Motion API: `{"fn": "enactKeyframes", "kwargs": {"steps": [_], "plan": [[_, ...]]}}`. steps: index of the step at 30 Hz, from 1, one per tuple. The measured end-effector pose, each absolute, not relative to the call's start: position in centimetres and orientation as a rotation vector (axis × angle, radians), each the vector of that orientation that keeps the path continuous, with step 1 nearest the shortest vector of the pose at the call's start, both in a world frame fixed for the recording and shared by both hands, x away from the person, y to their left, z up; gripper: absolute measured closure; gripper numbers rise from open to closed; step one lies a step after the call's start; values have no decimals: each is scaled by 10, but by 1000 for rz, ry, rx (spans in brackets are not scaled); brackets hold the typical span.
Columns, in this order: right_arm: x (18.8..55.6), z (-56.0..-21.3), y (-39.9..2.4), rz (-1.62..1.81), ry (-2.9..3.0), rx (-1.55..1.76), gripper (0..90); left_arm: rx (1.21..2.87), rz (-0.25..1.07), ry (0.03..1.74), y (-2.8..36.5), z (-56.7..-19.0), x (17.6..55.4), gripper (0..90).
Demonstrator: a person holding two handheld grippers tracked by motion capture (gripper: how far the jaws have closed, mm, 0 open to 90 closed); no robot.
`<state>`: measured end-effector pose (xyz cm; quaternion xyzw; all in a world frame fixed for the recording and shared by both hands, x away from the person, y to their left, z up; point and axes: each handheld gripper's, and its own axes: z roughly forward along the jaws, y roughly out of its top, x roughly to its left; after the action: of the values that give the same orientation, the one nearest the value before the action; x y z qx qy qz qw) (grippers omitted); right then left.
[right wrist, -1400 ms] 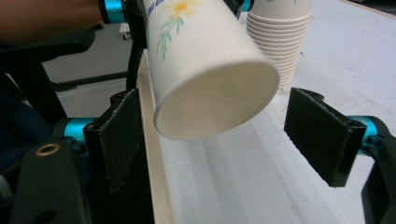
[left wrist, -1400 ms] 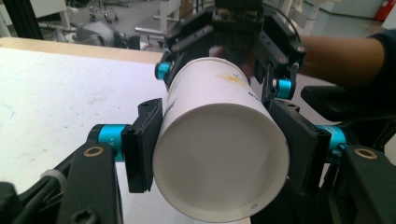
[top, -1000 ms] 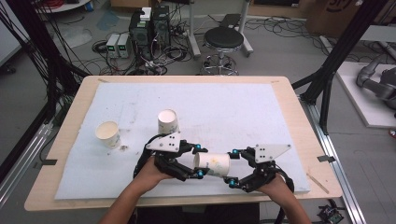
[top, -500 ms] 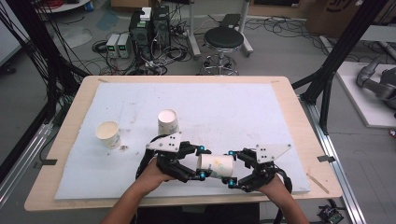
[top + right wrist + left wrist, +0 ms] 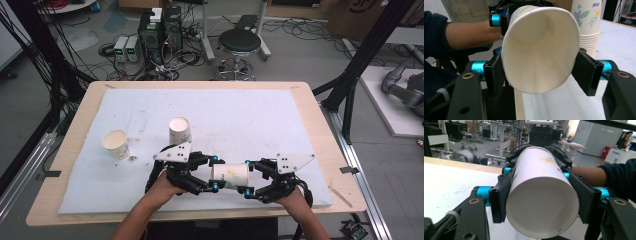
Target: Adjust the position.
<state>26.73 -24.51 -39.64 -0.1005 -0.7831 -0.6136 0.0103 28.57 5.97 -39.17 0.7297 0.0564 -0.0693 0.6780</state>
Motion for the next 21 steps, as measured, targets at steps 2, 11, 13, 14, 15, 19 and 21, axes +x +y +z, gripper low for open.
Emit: {"fn": "enactKeyframes", "kwargs": {"steps": [2, 11, 13, 14, 15, 19, 21], "plan": [[267, -395, -245, -1893, -2453, -316, 342, 1650, -160, 132, 59, -392, 285, 364], [271, -386, -248, -1742, -2561, -357, 340, 1844, -78, 170, 56, -382, 281, 162], [272, -384, -246, -1690, -2589, -364, 341, 1874, -60, 165, 55, -379, 281, 162], [273, -383, -245, -1675, -2604, -362, 340, 1884, -54, 162, 55, -378, 281, 162], [273, -381, -245, -1654, -2618, -363, 340, 1900, -44, 154, 54, -376, 282, 162], [275, -374, -241, -1582, -2689, -352, 340, 1959, -17, 140, 52, -373, 283, 165], [276, -370, -238, -1530, -2723, -348, 340, 1983, -11, 141, 50, -373, 284, 167]]}}
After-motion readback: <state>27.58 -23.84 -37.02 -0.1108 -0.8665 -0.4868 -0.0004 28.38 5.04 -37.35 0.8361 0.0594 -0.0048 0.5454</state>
